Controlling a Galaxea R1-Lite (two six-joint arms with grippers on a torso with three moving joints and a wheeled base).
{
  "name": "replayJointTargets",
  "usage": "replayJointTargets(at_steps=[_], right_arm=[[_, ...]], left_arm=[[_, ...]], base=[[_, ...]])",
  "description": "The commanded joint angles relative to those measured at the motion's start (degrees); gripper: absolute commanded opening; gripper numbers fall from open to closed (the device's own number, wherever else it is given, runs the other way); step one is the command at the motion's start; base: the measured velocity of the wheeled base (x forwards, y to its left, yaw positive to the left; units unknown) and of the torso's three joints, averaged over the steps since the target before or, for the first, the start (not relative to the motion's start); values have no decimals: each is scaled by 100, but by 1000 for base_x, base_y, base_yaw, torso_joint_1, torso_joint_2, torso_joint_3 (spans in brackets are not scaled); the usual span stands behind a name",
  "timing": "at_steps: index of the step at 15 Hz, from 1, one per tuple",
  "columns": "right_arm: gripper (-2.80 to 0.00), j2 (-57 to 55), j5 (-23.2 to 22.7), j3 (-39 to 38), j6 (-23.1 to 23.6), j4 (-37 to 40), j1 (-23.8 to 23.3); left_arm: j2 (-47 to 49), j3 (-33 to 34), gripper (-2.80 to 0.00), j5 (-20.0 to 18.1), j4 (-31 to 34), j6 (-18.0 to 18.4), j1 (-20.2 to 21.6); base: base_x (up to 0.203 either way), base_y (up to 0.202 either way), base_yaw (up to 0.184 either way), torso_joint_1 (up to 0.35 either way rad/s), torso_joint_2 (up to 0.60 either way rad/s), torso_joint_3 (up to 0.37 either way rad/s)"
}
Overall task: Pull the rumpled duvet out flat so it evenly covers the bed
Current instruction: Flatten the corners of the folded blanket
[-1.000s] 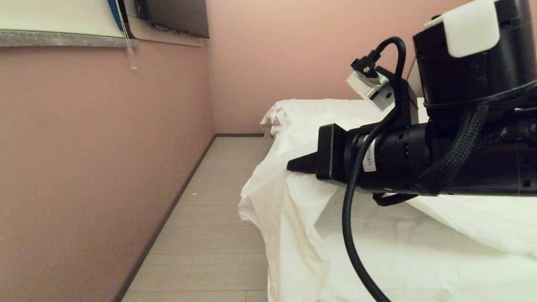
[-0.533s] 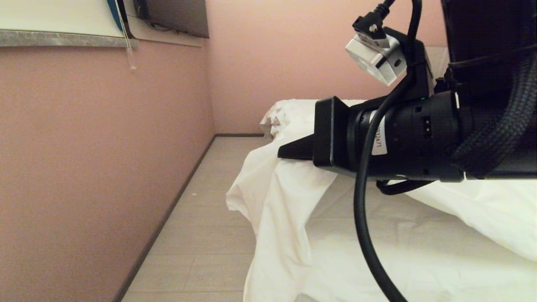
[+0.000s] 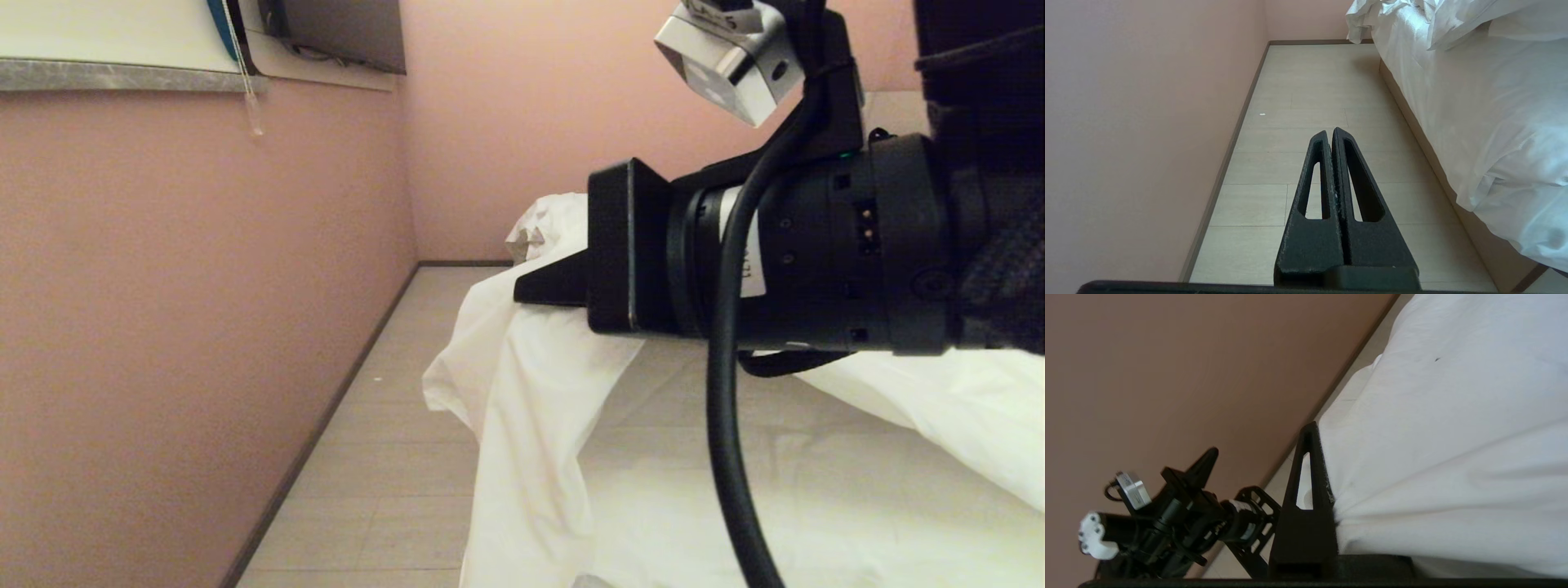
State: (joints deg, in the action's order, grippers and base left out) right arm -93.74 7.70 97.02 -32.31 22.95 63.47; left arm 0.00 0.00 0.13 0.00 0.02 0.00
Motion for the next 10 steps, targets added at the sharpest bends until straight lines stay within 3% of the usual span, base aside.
replayJointTargets(at_steps=[1, 10], right_arm=[[-280, -128, 65, 5, 38, 14, 105], [-280, -629, 18, -213, -13, -2, 279]], left_arm=[[0, 0, -280, 4, 0, -2, 0], [0, 0, -280, 4, 0, -2, 0]], base=[[0, 0, 0, 0, 0, 0], [0, 0, 0, 0, 0, 0]])
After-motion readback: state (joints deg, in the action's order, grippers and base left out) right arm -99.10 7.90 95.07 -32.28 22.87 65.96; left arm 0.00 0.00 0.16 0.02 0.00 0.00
